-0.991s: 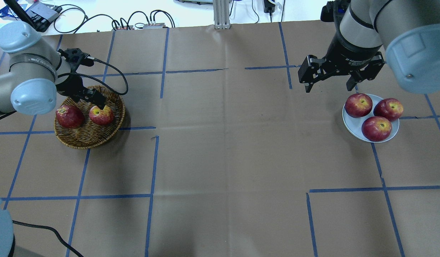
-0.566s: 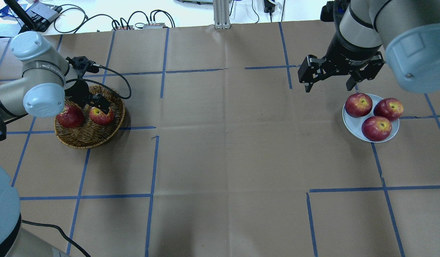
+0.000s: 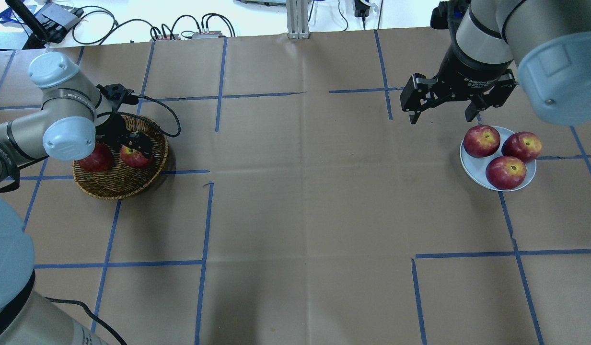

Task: Transfer apple from basket to plate
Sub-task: 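Close the left gripper on the striped apple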

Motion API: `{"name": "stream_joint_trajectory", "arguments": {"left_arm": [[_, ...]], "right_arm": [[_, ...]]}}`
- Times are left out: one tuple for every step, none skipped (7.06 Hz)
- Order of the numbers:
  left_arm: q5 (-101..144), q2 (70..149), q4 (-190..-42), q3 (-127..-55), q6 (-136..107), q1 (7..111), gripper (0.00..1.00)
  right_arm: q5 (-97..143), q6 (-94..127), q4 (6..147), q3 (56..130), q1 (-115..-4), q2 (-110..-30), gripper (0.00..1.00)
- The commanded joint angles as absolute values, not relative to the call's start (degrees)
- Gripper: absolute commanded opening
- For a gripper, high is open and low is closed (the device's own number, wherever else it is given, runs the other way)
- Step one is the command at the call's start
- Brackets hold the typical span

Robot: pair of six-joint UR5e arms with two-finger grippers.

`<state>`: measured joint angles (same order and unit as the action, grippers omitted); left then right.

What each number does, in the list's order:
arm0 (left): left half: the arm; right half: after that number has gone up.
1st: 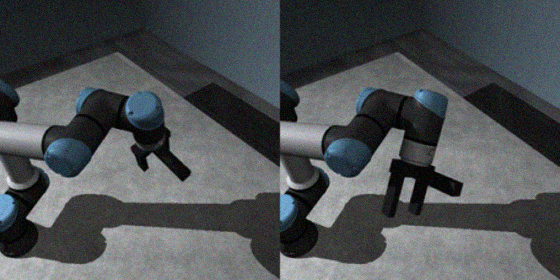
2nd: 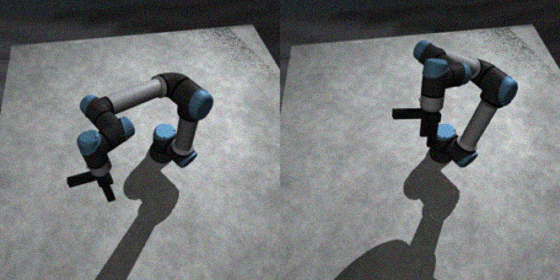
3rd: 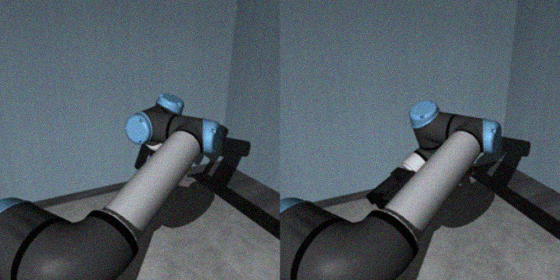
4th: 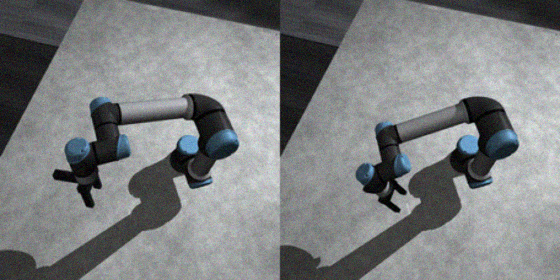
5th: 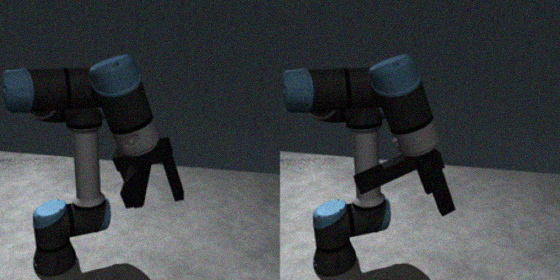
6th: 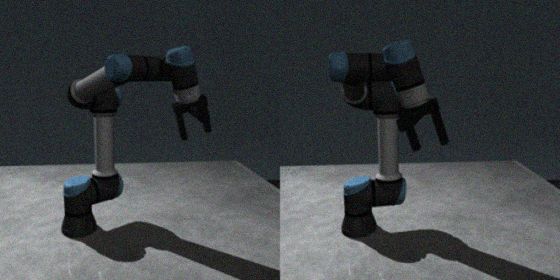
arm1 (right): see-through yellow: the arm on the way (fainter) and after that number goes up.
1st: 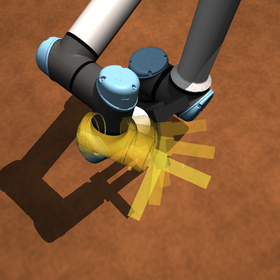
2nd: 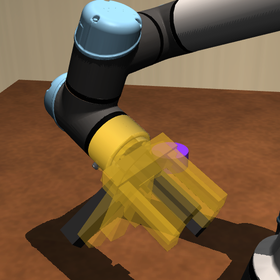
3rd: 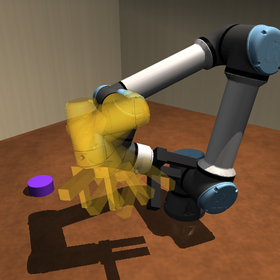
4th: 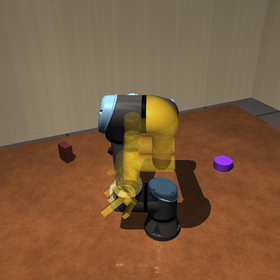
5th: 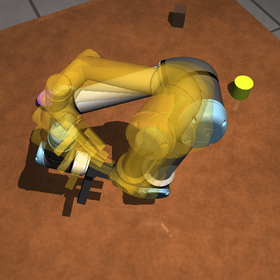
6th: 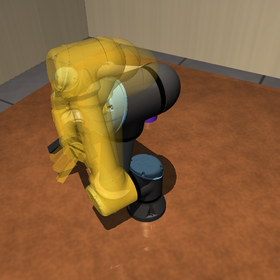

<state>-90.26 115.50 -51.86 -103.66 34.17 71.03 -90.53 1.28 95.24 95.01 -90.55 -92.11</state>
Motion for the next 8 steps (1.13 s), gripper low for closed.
{"name": "stream_joint_trajectory", "arguments": {"left_arm": [[-90.26, 115.84, -51.24, -105.55, 32.27, 71.02, 0.74], [-90.26, 115.40, -51.15, -105.47, 31.91, 71.10, 0.65], [-90.44, 114.70, -51.15, -105.29, 31.82, 71.19, 0.64], [-90.53, 114.35, -51.41, -104.34, 31.64, 71.63, 0.61], [-90.53, 113.30, -51.50, -103.80, 28.25, 72.50, 0.61], [-90.35, 111.03, -52.46, -103.28, 20.99, 75.47, 0.61], [-90.61, 109.09, -54.21, -102.84, 13.44, 81.76, 0.61], [-91.83, 108.46, -56.06, -102.22, 5.09, 87.66, 0.61]], "right_arm": [[-90.53, 1.23, 95.19, 95.01, -90.53, -92.11, 1.00], [-90.53, 1.23, 95.27, 95.01, -90.53, -92.11, 1.00], [-90.53, 1.32, 95.19, 95.01, -90.53, -92.11, 1.00], [-90.53, 1.32, 95.19, 95.01, -90.53, -92.11, 1.00], [-90.53, 1.32, 95.27, 95.01, -90.53, -92.11, 1.00], [-90.53, 1.32, 95.19, 94.92, -90.53, -92.11, 1.00], [-90.53, 1.32, 95.19, 95.01, -90.53, -92.11, 1.00], [-90.53, 1.32, 95.19, 95.01, -90.61, -92.11, 1.00]]}}
